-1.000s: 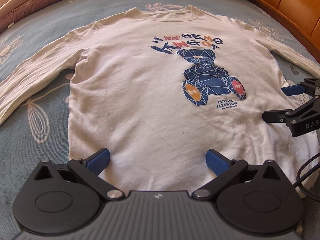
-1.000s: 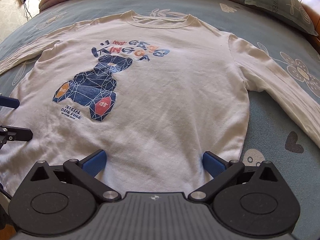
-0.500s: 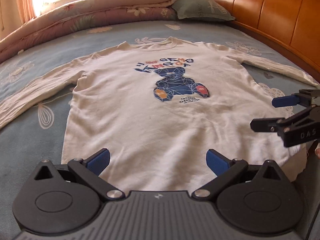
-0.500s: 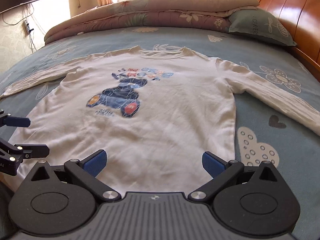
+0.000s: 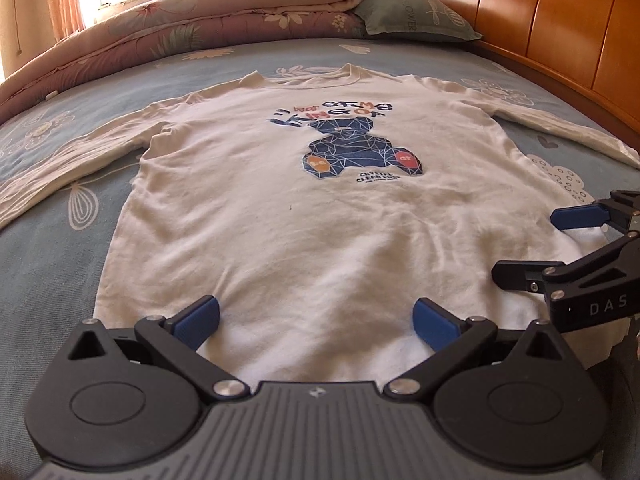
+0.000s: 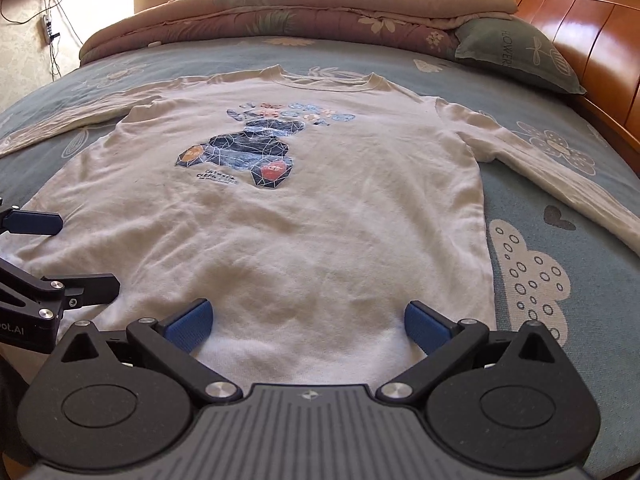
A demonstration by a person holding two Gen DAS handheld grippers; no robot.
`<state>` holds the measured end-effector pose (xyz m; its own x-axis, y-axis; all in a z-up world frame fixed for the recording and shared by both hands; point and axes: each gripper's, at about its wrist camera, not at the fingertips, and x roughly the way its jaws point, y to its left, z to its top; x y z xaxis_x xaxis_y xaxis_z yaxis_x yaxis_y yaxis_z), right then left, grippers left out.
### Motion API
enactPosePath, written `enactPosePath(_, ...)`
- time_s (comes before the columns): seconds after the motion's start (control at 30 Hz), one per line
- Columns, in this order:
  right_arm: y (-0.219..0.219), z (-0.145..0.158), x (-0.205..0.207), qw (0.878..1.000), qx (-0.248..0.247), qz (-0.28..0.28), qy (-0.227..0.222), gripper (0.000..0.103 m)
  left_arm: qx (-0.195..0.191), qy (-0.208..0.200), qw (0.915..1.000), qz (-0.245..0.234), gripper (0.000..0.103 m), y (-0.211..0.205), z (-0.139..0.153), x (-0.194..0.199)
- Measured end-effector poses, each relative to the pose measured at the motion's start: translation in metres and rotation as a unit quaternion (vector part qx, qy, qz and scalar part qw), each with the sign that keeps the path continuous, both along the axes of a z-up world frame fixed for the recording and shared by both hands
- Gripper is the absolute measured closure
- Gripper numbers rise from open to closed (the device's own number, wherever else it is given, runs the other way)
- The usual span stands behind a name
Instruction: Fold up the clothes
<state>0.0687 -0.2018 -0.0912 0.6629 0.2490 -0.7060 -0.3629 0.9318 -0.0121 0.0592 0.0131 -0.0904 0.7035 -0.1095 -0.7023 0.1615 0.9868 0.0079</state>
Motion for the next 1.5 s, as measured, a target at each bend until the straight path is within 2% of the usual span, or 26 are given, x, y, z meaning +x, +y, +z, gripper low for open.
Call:
enactPosePath(0.27,-0.003,-0.003,-0.005,1.000,0.012,0.003,-0.021,0.000,0.008,0.009,0.9999,0.007,0.001,0.000,0.001,-0.015)
enactPosePath(0.53,-0.010,-0.010,-0.017,0.998,0.029,0.014,-0.063,0.000,-0.026,0.021,0.9990,0.030,0.001,0.007,0.010,-0.026)
enactPosePath(0.63,-0.017,-0.012,-0.023,0.996,0.037,0.026,-0.074,0.000,-0.040,0.003,0.9991,0.017,0.001,0.005,0.026,-0.011)
enactPosePath(0.73,-0.022,-0.008,-0.027,0.997,0.041,0.031,-0.064,0.000,-0.051,-0.023,0.9984,0.003,0.001,0.005,0.043,0.016)
enactPosePath(0.9,-0.034,0.005,-0.049,0.993,0.099,0.046,-0.051,0.000,-0.062,0.008,0.9972,-0.040,0.001,-0.005,0.039,0.071)
enactPosePath(0.97,-0.033,0.003,-0.057,0.993,0.097,0.065,-0.034,0.000,-0.064,0.016,0.9955,-0.068,0.001,-0.012,0.031,0.085)
enactPosePath(1.13,-0.040,0.003,-0.070,0.999,0.025,0.032,-0.017,0.000,-0.061,0.008,0.9918,-0.112,0.001,-0.014,0.017,0.090)
enactPosePath(1.23,-0.044,0.019,-0.069,0.999,0.026,0.014,-0.020,0.000,-0.058,0.001,0.9888,-0.137,0.001,-0.014,0.009,0.091)
enactPosePath(1.33,-0.032,0.030,-0.054,0.999,0.040,0.016,-0.031,0.000,-0.067,0.013,0.9868,-0.146,0.001,-0.010,0.013,0.093)
enactPosePath(1.43,-0.020,0.023,-0.032,0.998,0.051,0.012,-0.035,0.000,-0.102,0.020,0.9828,-0.153,0.001,-0.001,0.017,0.089)
enactPosePath(1.5,-0.023,0.022,-0.021,0.997,0.061,-0.002,-0.043,0.000,-0.094,0.018,0.9833,-0.155,0.001,0.002,0.018,0.084)
